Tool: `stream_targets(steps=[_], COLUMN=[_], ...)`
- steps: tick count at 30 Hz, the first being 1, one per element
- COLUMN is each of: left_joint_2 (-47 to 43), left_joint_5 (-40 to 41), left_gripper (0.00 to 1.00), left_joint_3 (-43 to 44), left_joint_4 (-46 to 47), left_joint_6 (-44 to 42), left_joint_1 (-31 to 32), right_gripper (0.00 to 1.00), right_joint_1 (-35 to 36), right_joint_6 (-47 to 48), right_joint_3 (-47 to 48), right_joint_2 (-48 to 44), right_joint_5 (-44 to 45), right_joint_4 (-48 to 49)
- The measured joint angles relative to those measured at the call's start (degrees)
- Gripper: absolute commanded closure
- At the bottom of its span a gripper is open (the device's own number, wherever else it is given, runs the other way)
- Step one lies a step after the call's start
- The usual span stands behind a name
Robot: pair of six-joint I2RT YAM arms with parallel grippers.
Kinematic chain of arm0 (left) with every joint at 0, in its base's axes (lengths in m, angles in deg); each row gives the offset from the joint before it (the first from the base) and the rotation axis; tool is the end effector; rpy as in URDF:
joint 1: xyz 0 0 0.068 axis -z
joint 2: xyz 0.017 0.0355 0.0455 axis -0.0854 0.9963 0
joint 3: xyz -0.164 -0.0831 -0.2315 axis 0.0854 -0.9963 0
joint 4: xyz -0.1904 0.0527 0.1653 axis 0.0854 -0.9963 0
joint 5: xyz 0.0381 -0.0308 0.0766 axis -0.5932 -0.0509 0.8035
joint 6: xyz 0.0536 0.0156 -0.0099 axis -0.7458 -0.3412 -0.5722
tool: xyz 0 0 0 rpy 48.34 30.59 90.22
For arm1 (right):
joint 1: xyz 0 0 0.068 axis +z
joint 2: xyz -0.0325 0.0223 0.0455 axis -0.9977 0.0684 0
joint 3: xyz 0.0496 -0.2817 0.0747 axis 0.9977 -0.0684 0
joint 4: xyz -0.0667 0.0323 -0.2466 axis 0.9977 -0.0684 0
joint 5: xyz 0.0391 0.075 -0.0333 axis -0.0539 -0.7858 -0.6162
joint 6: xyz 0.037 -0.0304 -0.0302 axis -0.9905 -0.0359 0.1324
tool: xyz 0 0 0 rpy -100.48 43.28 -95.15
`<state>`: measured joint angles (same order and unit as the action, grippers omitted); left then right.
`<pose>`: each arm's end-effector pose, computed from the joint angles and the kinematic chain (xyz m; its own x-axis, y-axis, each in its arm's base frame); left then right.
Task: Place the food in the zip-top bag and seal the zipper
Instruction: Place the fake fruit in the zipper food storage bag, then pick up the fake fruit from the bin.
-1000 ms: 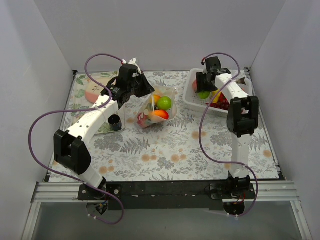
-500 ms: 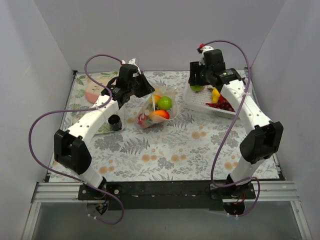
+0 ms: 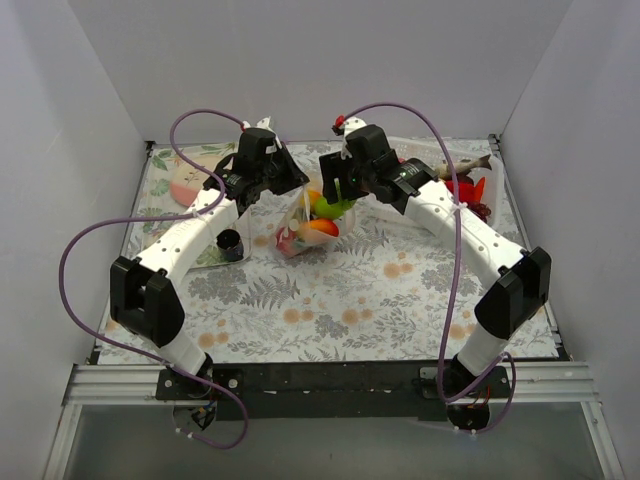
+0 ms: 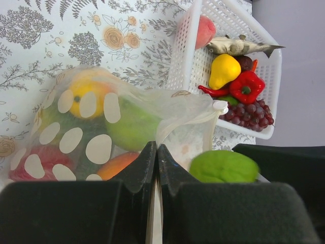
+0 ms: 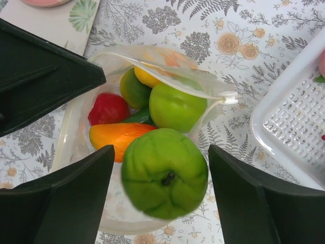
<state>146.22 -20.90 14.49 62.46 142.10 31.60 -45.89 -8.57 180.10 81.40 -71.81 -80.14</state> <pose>0.3335 -0.1715 0.3675 -0.5949 -0.7952 -0.1172 -0.3754 0.4038 -0.8343 0.2989 0.2449 0.4016 -0.5388 -0.1442 -0.8300 -0.4269 0.8961 0.1214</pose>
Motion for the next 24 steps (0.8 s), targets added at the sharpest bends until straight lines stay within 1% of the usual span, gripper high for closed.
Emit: stream_targets(steps=[3,7,11,13,17,20,24], left_joint_2=[0.0,0.0,0.0,0.0,0.0,0.0,0.0], left_joint_5=[0.0,0.0,0.0,0.0,0.0,-0.1,-0.2], left_gripper=[1.0,1.0,1.0,1.0,1.0,1.0,1.0], left_joint_3=[0.0,0.0,0.0,-0.1,-0.3,-0.3,-0.3], left_joint_4=[0.0,0.0,0.0,0.0,0.0,0.0,0.0], left_joint_6=[0.0,0.0,0.0,0.0,0.0,0.0,0.0], left_joint_1=[0.0,-0.1,-0.2,-0.3,-0.5,-0.7,-0.7], right_gripper=[0.07,0.07,0.09,0.11,0.14,0.15,0.18], right_joint_1=[-0.1,-0.2,-1.7,-4.9,-14.1,-20.5,-23.9], right_joint_6=[-0.1,0.2,0.7,1.0,2.1,2.6,5.1], right_joint_3=[-0.3,-0.1,2.1,2.7,2.9,3.5,5.0], right_joint_2=[0.0,0.1,1.2,1.4,2.3,5.1,12.2], right_joint_5=[-1.4,-2.9,-2.5,-2.5,-1.4,0.3,4.7], right_joint_4=[0.2,0.3,-0.5,-0.6,-0.5,-0.1,-0.1])
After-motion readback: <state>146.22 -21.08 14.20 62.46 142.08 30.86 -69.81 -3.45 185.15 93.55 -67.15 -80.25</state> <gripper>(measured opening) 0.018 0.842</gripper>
